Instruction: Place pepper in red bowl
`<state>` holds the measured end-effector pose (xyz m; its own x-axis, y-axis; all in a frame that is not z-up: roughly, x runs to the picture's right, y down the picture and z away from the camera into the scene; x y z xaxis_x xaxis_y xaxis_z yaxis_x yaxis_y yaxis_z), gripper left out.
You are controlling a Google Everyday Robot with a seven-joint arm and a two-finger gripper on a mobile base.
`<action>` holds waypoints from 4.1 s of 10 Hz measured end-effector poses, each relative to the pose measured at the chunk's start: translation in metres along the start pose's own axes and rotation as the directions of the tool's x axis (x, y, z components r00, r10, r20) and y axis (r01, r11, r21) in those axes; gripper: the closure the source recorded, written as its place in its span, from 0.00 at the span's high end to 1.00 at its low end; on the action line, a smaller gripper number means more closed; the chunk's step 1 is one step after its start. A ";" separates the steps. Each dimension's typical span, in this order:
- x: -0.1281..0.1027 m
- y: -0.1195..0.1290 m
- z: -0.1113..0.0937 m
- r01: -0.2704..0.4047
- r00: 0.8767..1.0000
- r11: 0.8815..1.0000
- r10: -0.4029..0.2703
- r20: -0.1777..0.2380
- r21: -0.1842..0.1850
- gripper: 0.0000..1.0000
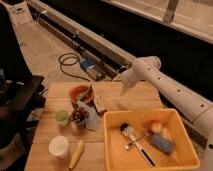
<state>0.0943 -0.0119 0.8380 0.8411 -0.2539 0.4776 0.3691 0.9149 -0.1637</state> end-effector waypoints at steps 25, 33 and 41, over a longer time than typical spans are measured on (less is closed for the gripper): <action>-0.028 -0.034 -0.018 0.134 0.991 0.991 -0.134 0.012 0.011 0.66; -0.148 -0.098 0.032 0.348 0.926 0.935 -0.354 0.131 0.069 0.66; -0.107 -0.076 0.066 0.327 0.934 0.944 -0.316 0.168 -0.044 0.66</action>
<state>-0.0500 -0.0338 0.8558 0.6023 -0.4732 0.6430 0.6407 0.7669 -0.0358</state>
